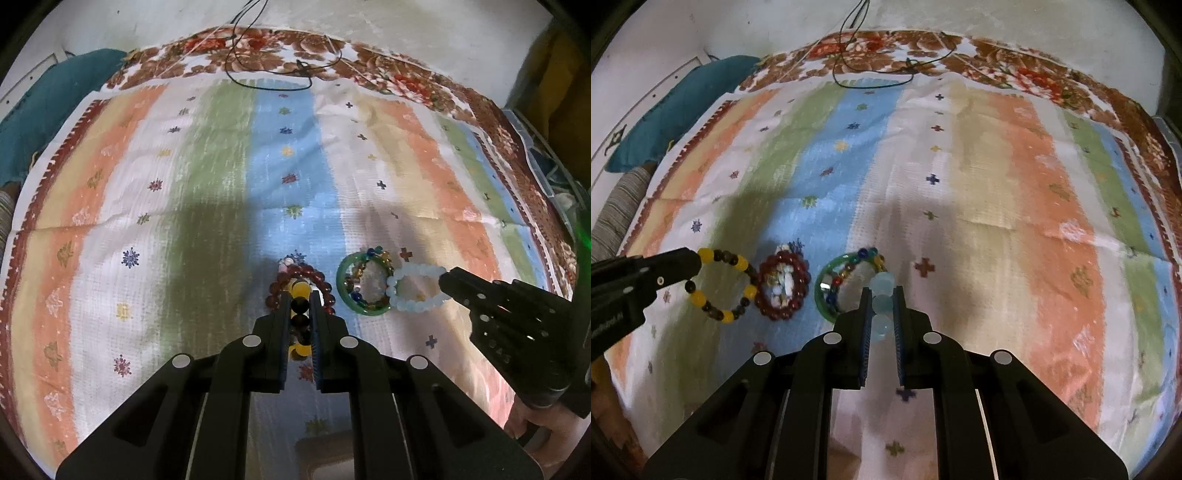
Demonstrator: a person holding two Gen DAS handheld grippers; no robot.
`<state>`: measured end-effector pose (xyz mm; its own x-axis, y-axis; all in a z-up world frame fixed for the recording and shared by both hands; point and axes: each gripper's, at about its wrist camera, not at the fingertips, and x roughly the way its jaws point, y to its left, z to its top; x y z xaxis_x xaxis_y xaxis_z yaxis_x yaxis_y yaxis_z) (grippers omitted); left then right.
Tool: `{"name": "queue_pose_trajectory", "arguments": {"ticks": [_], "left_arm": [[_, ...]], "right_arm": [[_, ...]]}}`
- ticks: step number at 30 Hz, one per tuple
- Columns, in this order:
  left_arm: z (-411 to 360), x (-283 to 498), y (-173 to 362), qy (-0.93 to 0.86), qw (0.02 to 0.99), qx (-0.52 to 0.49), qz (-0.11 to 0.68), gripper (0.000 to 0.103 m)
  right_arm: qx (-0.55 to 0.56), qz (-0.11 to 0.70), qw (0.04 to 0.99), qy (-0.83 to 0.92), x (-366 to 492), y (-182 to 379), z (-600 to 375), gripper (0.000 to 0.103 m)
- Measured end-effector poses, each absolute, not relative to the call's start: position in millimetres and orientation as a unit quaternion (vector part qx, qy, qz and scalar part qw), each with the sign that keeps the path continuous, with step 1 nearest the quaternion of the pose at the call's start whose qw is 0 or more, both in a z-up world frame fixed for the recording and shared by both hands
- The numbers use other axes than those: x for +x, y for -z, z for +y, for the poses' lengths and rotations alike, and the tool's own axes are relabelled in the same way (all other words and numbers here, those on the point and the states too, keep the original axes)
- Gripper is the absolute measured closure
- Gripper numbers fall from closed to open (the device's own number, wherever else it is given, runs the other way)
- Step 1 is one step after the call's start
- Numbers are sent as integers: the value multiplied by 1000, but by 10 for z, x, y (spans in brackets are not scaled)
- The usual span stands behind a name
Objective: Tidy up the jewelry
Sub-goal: 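Lift yellow-black bracelet with left tool while right tool lifts light-blue bracelet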
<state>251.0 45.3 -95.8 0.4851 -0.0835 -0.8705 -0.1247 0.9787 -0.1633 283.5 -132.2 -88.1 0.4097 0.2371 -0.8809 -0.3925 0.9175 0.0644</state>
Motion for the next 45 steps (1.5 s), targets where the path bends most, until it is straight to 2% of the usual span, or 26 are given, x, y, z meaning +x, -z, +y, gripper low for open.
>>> {"name": "queue_pose_trajectory", "arguments": {"ticks": [19,45], "left_arm": [[333,2192,760,-8,860,-87,503,94],[28,1450,164,34,896,-85,434,94]], "right_arm": [[-62,489,844,-213,2467,601,-1464,91],[-60,426,864,-261,1663,45,-1618,91]]}}
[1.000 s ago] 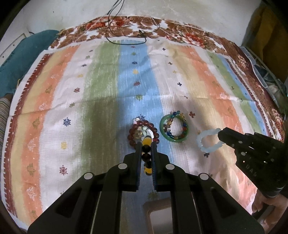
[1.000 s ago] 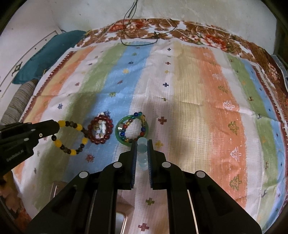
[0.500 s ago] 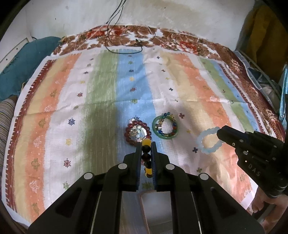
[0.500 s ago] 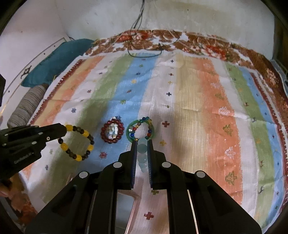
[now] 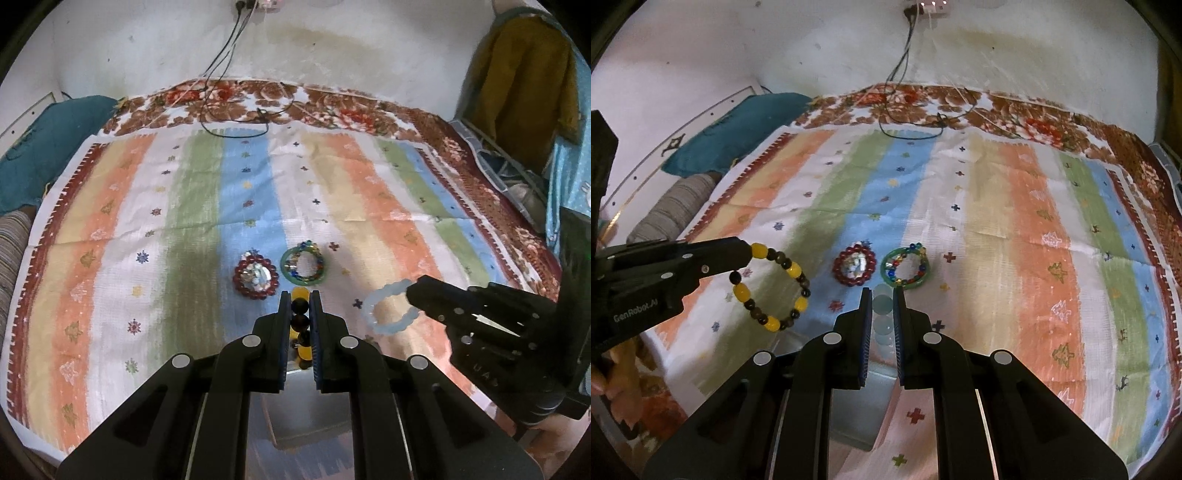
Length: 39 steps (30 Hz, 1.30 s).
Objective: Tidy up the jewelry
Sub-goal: 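Lift yellow-black bracelet with left tool while right tool lifts light-blue bracelet, then drop yellow-black bracelet into silver tin while right tool drops light-blue bracelet there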
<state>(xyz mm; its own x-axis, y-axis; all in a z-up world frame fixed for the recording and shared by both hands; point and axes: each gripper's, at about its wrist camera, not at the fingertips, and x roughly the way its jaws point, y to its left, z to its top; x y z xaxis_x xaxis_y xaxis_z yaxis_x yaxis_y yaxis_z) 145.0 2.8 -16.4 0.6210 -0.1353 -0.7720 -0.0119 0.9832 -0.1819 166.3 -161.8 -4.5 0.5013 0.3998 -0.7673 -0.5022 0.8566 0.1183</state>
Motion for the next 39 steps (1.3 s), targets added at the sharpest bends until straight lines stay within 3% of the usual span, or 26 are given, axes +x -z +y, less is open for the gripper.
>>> {"name": "queue_pose_trajectory", "arguments": {"ticks": [21,23,25,26,32,39], "left_arm": [[-110,1021,157,53,900,-72,427,94],[-89,1022,167,37,899,-65,431,89],[-46,1046,178,20,900,-62,431,87],[-23,1058,179,16,900,-63,432,85],[101,1129,199,-1,898,-78,433,59],[164,1331,277,-8,892,-88,444,46]], "right_arm": [[-61,440,848,-289,1217,107,-1696,90],[-63,438,850,-285,1222,107,-1697,88],[-61,435,855,-276,1247,95,-1714,70],[-59,436,856,-272,1271,100,-1724,67],[-55,443,856,-260,1405,146,-1745,56],[-51,446,859,-246,1601,183,-1713,45]]}}
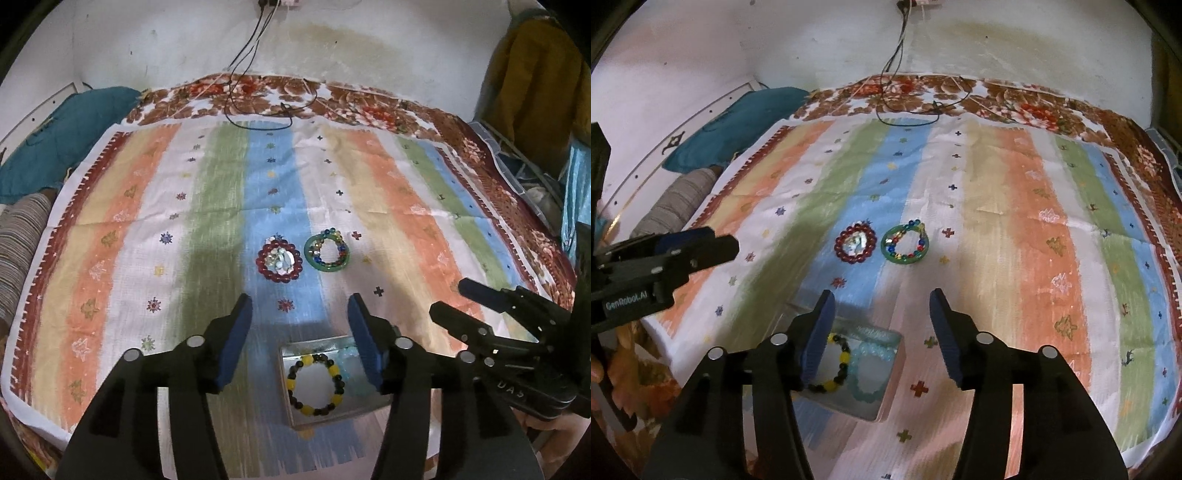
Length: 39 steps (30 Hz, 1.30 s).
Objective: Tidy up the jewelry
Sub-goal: 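Drop yellow-black bracelet into silver tin while right tool drops light-blue bracelet there, then move both open tools back toward the red bracelet and green bangle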
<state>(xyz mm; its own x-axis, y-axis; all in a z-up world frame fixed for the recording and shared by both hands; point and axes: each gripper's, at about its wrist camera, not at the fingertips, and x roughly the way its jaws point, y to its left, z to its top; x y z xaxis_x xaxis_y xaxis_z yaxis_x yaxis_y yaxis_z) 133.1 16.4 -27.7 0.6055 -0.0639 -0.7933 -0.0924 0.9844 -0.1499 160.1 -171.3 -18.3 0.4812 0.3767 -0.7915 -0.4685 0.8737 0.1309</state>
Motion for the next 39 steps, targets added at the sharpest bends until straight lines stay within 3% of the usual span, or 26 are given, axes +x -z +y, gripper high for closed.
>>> {"name": "queue_pose_trajectory", "arguments": {"ticks": [2,9,11,17,39], "left_arm": [[192,1416,320,-11,890,-88,448,39],[367,1657,555,-43,872,-88,480,36],[434,1702,586,-54,870,-93,482,24],[518,1859,693,-52,859,-128,493,17],[519,2096,931,-83,853,-106,504,11]], "right_arm": [[-52,449,859,-241,1681,212,-1694,41],[-58,461,857,-221,1862,327,-1678,34],[-56,462,857,-222,1890,341,-1670,29],[-19,473,852,-222,2028,386,-1648,21],[-76,489,850,-182,2374,672,-1440,20]]}}
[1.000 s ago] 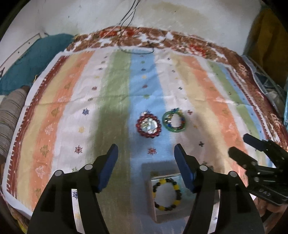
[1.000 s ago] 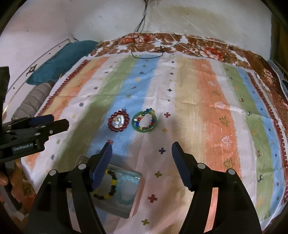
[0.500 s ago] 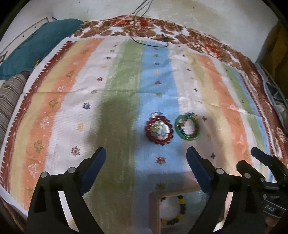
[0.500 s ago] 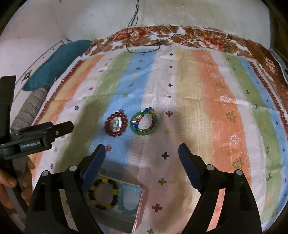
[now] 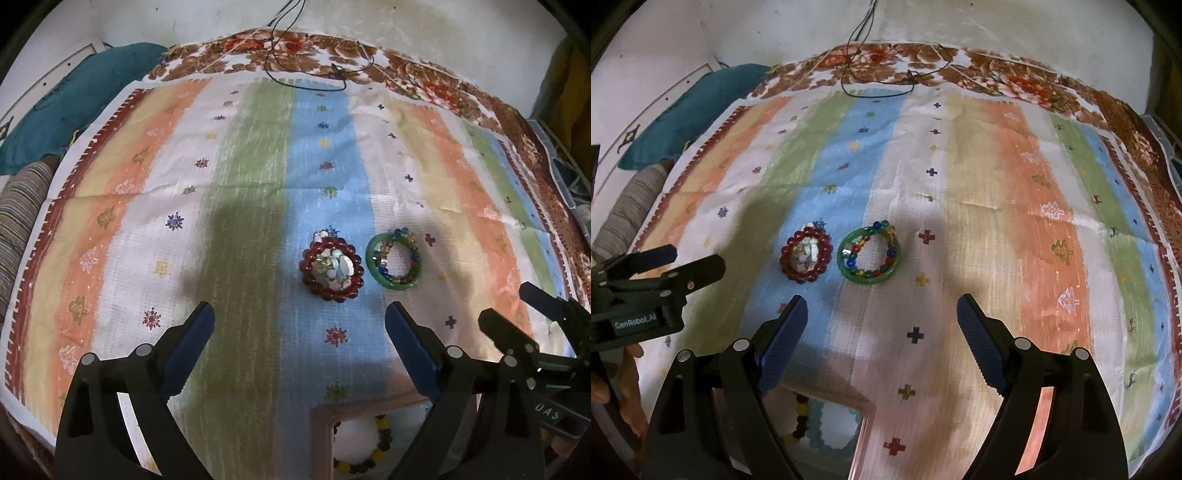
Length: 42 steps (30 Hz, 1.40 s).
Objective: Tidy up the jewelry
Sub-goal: 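Move both open tools back toward the red bracelet and green bangle, then close left gripper on red bead bracelet while right gripper grips multicolour bead bracelet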
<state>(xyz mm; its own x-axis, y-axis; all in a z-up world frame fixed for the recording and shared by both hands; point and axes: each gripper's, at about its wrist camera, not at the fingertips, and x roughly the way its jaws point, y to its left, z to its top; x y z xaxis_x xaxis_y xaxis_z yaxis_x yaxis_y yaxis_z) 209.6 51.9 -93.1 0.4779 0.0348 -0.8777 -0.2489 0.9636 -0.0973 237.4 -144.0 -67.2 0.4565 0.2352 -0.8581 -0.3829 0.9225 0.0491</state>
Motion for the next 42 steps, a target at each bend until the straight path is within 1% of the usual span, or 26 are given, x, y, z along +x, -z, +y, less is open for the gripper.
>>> {"name": "queue_pose_trajectory", "arguments": {"ticks": [14,21,25,29,34,35,36,37,39,41,42], "left_arm": [[549,2270,1180,-76,842,-104,524,11],[669,2393,1413,-90,819,-140,549,13],[702,2465,1475,-104,817,-128,552,13],[700,2537,1527,-104,814,-119,559,20],[669,2603,1580,-99,813,-105,564,24],[675,2612,1585,-100,813,-106,564,25],[675,2621,1590,-100,812,-106,565,26],[678,2635,1602,-101,812,-104,566,27],[664,2658,1622,-101,811,-97,568,30],[648,2673,1640,-98,812,-88,568,36],[641,2676,1645,-96,814,-88,566,36]], "right_arm": [[-56,504,845,-168,2703,903,-1427,20],[-66,513,840,-167,2820,1040,-1371,20],[-65,519,833,-177,2890,1107,-1334,20],[-85,523,830,-172,2949,1182,-1258,20],[-93,529,826,-173,3013,1261,-1204,21],[-95,529,826,-173,3022,1268,-1198,22],[-96,529,825,-172,3038,1282,-1191,27],[-96,530,825,-170,3051,1291,-1192,29],[-95,535,823,-165,3085,1319,-1185,29],[-96,537,822,-165,3103,1324,-1169,29],[-96,536,822,-165,3108,1322,-1163,29]]}}
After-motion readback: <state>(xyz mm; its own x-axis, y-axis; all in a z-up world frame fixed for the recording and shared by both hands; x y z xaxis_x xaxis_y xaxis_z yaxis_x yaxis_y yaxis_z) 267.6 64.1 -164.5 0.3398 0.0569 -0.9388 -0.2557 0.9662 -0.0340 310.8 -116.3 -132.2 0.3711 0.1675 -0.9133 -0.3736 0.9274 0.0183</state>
